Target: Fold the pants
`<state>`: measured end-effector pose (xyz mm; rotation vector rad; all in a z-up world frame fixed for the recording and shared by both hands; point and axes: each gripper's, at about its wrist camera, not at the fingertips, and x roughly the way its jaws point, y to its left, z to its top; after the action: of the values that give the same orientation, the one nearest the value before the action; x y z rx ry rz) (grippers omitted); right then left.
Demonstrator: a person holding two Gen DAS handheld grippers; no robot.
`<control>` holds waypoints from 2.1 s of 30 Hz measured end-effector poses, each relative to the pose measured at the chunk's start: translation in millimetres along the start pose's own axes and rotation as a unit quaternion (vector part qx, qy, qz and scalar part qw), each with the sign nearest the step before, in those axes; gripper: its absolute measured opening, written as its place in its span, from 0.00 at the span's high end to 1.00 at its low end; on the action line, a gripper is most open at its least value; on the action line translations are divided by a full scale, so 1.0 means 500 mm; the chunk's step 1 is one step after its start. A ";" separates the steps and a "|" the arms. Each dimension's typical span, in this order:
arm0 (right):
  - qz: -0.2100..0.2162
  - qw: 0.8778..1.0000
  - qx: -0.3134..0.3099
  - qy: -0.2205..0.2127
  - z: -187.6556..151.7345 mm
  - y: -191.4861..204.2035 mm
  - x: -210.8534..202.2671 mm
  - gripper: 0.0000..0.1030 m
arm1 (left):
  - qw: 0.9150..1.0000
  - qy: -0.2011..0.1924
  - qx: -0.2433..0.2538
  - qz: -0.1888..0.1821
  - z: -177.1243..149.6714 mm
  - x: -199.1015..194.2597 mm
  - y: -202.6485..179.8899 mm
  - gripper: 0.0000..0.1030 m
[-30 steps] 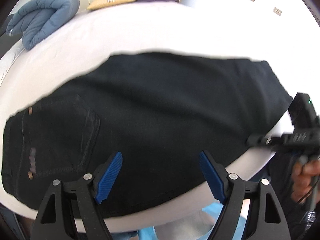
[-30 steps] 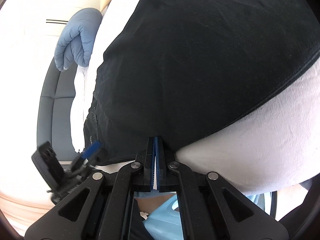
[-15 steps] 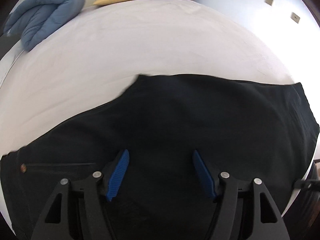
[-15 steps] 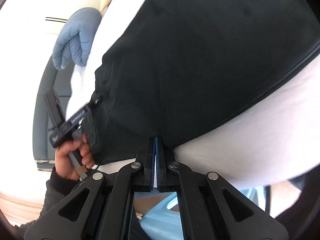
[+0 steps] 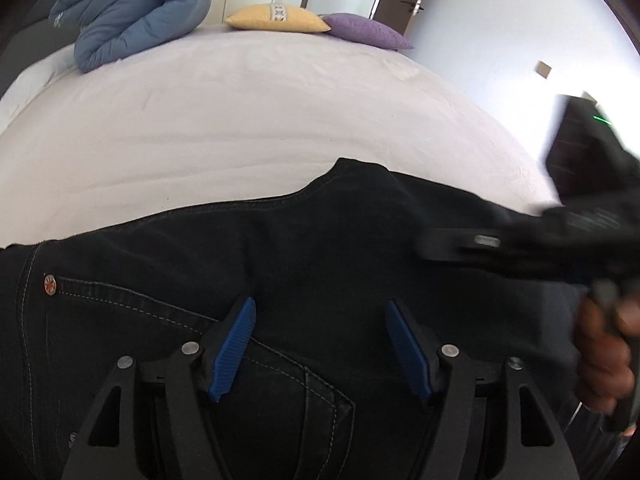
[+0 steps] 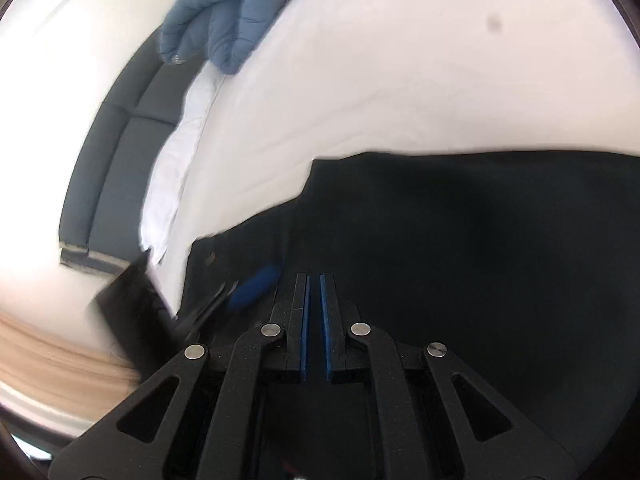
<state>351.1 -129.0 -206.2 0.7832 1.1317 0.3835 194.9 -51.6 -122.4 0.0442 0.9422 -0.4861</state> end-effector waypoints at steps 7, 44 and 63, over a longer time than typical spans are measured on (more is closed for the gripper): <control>0.046 0.985 0.119 -0.119 0.049 -0.175 -0.103 1.00 | 1.000 -0.013 -0.004 -0.011 -0.011 -0.003 0.018 0.32; -0.037 0.877 0.270 -0.395 -0.367 -0.588 -0.676 1.00 | 0.998 -0.006 -0.020 -0.051 0.047 -0.029 -0.133 0.17; -0.074 0.885 0.270 -0.372 -0.350 -0.506 -0.612 1.00 | 0.992 0.062 -0.061 -0.087 0.036 0.019 0.077 0.95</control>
<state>42.3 -433.3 -224.2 1.1879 0.5448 -0.3770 229.3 -25.5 -125.8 -0.1205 1.1013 -0.5919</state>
